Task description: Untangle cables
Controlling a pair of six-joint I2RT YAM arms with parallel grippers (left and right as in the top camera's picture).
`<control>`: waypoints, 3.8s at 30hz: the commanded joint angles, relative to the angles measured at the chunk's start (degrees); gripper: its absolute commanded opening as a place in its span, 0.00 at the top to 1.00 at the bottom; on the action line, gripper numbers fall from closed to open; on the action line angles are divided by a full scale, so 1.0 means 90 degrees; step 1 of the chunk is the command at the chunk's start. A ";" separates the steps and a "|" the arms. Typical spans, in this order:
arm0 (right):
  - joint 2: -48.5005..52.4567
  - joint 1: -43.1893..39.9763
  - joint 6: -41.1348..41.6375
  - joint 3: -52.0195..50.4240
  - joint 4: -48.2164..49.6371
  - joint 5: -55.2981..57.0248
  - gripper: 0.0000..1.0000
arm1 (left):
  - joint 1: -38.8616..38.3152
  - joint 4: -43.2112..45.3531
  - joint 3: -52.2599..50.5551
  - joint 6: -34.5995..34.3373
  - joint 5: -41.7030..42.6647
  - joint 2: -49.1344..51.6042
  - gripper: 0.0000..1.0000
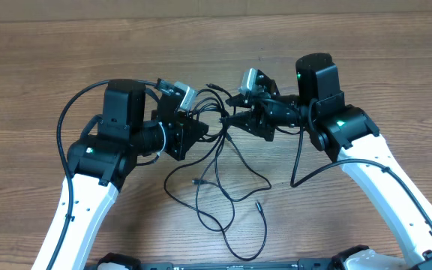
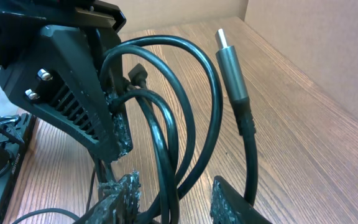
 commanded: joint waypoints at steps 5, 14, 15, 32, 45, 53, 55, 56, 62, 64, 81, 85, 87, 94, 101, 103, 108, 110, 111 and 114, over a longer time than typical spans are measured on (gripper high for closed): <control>0.0034 0.0129 0.0039 -0.0022 0.0010 0.0019 0.65 | -0.0046 0.0172 0.0134 -0.0172 0.0233 -0.0022 0.96; 0.0034 0.0192 0.0039 -0.0022 0.0012 0.0189 0.80 | -0.0046 0.0187 0.0134 -0.0192 0.0231 -0.0017 0.96; 0.0034 0.0192 0.0039 -0.0022 0.0012 0.0192 0.81 | -0.0046 0.0189 0.0134 -0.0192 0.0231 -0.0017 0.96; 0.0034 0.0189 0.0039 -0.0022 0.0279 0.0238 0.75 | -0.0044 0.0090 0.0134 -0.0189 0.0131 -0.0015 0.96; 0.0034 0.0189 0.0041 -0.0022 0.0272 0.0328 0.96 | -0.0044 0.0087 0.0134 -0.0187 0.0131 -0.0015 0.96; 0.0034 0.0192 0.0041 -0.0022 0.0250 0.0328 0.96 | -0.0044 0.0083 0.0134 -0.0189 0.0131 -0.0015 0.96; 0.0034 0.0192 0.0041 -0.0022 0.0240 0.0328 0.96 | -0.0044 0.0080 0.0134 -0.0189 0.0131 -0.0015 0.96; 0.0034 0.0192 0.0041 -0.0022 0.0228 0.0330 0.96 | -0.0044 0.0080 0.0134 -0.0189 0.0131 -0.0015 0.96; 0.0034 0.0182 0.0041 -0.0022 0.0019 0.0330 0.96 | -0.0041 -0.0012 0.0134 -0.0228 -0.0187 -0.0015 0.96; 0.0034 0.0185 0.0041 -0.0022 -0.0109 0.0330 0.96 | -0.0041 -0.0102 0.0134 -0.0610 -0.0695 -0.0015 0.96; 0.0034 0.0185 0.0039 -0.0022 -0.1059 0.0323 0.96 | -0.0041 -0.0228 0.0134 -0.1440 -0.1557 -0.0015 0.96; 0.0034 0.0185 0.0039 -0.0022 -0.1328 0.0325 0.96 | -0.0041 -0.0257 0.0134 -0.1698 -0.1729 -0.0015 0.96; 0.0034 0.0185 0.0039 -0.0022 -0.1513 0.0328 0.96 | -0.0041 -0.0272 0.0134 -0.1773 -0.1824 -0.0015 0.95; 0.0034 0.0185 0.0039 -0.0022 -0.2057 0.0328 0.96 | -0.0041 -0.0277 0.0134 -0.1931 -0.1870 -0.0015 0.96; 0.0034 0.0185 0.0039 -0.0022 -0.2399 0.0328 0.96 | -0.0041 -0.0274 0.0134 -0.1931 -0.1870 -0.0015 0.96; 0.0034 0.0185 0.0039 -0.0022 -0.2489 0.0328 0.96 | -0.0041 -0.0274 0.0134 -0.1928 -0.1870 -0.0015 0.96; 0.0034 0.0187 0.0039 -0.0022 -0.2722 0.0321 0.96 | -0.0041 -0.0284 0.0134 -0.1926 -0.1870 -0.0015 0.96; 0.0034 0.0187 0.0039 -0.0022 -0.2800 0.0318 0.96 | -0.0041 -0.0289 0.0134 -0.1926 -0.1870 -0.0015 0.96; 0.0034 0.0187 0.0039 -0.0022 -0.2844 0.0318 0.96 | -0.0041 -0.0289 0.0134 -0.1926 -0.1872 -0.0015 0.96; 0.0034 0.0187 0.0036 -0.0022 -0.2905 0.0328 0.96 | -0.0041 -0.0291 0.0134 -0.1926 -0.1870 -0.0015 0.96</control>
